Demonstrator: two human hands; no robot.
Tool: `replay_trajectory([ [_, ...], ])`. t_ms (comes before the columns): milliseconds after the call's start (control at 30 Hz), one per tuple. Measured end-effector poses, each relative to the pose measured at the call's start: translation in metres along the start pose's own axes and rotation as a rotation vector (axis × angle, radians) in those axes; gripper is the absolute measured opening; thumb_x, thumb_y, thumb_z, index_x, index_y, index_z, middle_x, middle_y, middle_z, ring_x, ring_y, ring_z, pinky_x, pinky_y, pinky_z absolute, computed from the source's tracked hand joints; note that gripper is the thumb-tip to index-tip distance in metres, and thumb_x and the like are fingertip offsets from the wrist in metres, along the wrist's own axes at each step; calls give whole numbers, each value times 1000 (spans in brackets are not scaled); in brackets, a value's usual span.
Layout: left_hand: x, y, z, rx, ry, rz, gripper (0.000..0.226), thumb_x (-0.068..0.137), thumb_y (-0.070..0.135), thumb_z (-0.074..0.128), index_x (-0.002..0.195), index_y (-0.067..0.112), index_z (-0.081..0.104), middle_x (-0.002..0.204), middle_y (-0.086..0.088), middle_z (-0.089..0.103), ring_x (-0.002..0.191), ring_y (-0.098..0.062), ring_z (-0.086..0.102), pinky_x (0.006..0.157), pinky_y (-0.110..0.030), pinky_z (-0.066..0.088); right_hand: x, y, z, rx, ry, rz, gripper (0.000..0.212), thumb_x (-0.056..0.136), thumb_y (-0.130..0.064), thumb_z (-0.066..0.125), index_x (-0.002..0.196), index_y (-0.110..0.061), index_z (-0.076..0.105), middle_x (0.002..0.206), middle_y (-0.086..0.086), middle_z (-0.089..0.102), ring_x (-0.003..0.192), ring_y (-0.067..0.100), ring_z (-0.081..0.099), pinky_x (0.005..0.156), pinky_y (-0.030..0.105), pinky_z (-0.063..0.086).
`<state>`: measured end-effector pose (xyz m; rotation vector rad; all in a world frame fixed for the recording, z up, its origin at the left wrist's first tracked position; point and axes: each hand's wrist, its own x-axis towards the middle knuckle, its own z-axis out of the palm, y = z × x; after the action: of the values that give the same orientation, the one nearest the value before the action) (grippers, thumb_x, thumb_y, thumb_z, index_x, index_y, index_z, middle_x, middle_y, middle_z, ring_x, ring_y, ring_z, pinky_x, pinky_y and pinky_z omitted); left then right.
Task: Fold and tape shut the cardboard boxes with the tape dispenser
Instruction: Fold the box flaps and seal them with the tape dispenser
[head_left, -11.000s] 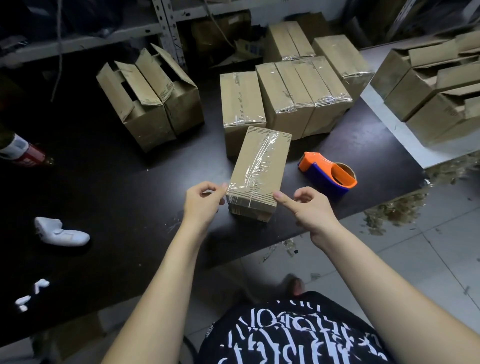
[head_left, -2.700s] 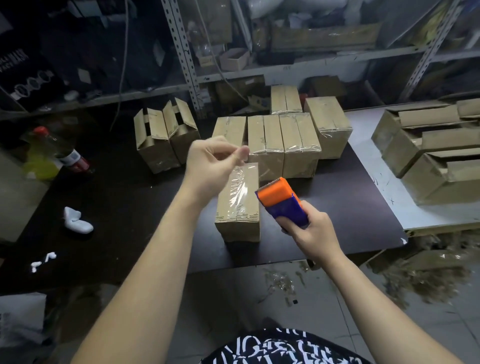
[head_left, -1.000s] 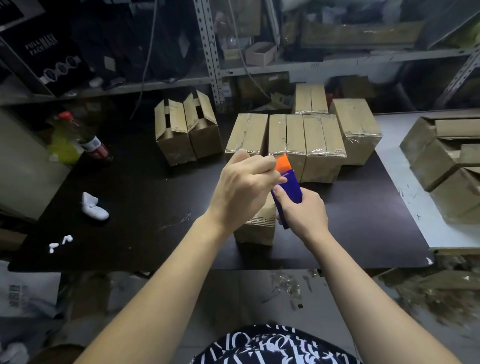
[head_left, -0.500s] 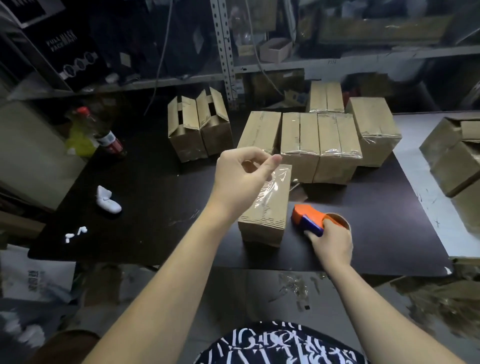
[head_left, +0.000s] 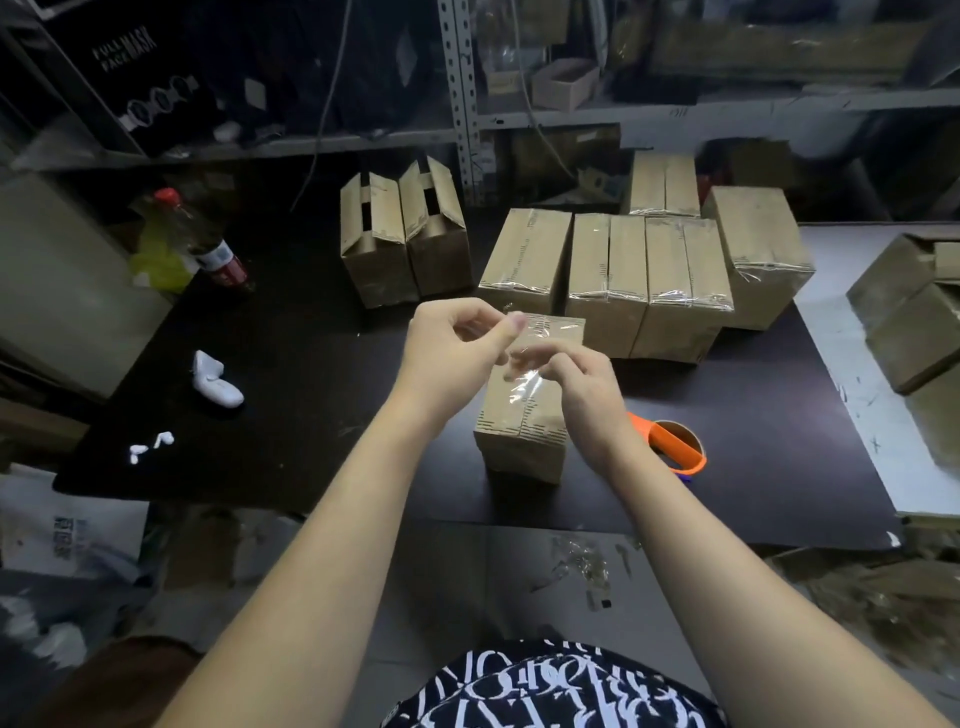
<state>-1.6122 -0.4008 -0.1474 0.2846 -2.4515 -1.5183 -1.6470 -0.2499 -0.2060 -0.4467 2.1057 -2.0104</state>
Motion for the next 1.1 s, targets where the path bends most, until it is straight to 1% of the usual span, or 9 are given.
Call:
replay_trajectory([
  [67, -1, -4, -4, -11, 16, -14, 22, 96, 34, 73, 80, 19, 78, 69, 3, 73, 73, -15, 71, 68, -20, 53, -6, 1, 2, -95, 34, -31, 23, 92, -16, 58, 83, -7, 77, 71, 4, 75, 74, 10, 69, 75, 22, 52],
  [200, -1, -14, -10, -52, 99, -50, 21, 96, 31, 73, 80, 18, 78, 70, 5, 73, 73, -10, 70, 69, -17, 53, -20, 15, -3, -93, 101, 60, 23, 94, -21, 76, 77, -6, 77, 61, 5, 70, 59, 12, 66, 62, 21, 52],
  [300, -1, -22, -10, -109, 131, -109, 21, 96, 31, 73, 80, 18, 79, 72, 2, 74, 77, -15, 72, 76, -28, 56, -27, 20, -11, 20, 167, 195, 23, 93, -28, 76, 88, -6, 79, 71, 5, 73, 63, 9, 65, 57, 14, 48],
  [467, -13, -34, 0, -187, 169, -236, 19, 97, 28, 71, 83, 19, 80, 74, 7, 76, 78, -9, 73, 70, -25, 50, -34, 28, -18, 156, 128, 341, 29, 99, -34, 67, 97, -6, 73, 73, 0, 59, 64, 7, 47, 52, 16, 36],
  [767, -36, -77, 22, -5, 225, -357, 32, 96, 29, 72, 66, 21, 80, 59, 7, 72, 74, 4, 64, 72, -21, 46, -47, 37, -23, -185, 118, 444, 27, 101, -29, 66, 76, -19, 70, 54, -19, 58, 55, 0, 49, 56, 17, 36],
  [867, -40, -89, 24, 127, 253, -273, 38, 95, 30, 71, 67, 4, 76, 58, -5, 63, 67, -17, 58, 70, -36, 49, -49, 34, -21, -287, 129, 439, 27, 102, -32, 65, 80, -18, 70, 67, -11, 63, 64, 4, 52, 57, 18, 38],
  [967, -36, -100, 23, 104, 253, -282, 41, 93, 31, 74, 70, -3, 71, 74, -18, 66, 79, -35, 61, 76, -45, 55, -48, 29, -20, -358, 107, 439, 24, 103, -32, 63, 85, -17, 70, 74, -6, 64, 68, 7, 54, 59, 18, 38],
  [1067, -33, -105, 25, 79, 214, -313, 48, 94, 30, 74, 68, -4, 52, 66, -13, 58, 70, -29, 53, 75, -43, 53, -46, 30, -22, -374, 132, 438, 25, 102, -33, 64, 85, -16, 71, 70, -6, 62, 65, 7, 54, 60, 21, 37],
  [1100, -34, -105, 27, 86, 213, -302, 46, 94, 30, 73, 67, -4, 59, 63, -10, 54, 67, -25, 48, 71, -41, 50, -45, 31, -23, -359, 136, 445, 26, 102, -35, 65, 85, -17, 71, 69, -5, 63, 65, 8, 56, 60, 22, 39],
])
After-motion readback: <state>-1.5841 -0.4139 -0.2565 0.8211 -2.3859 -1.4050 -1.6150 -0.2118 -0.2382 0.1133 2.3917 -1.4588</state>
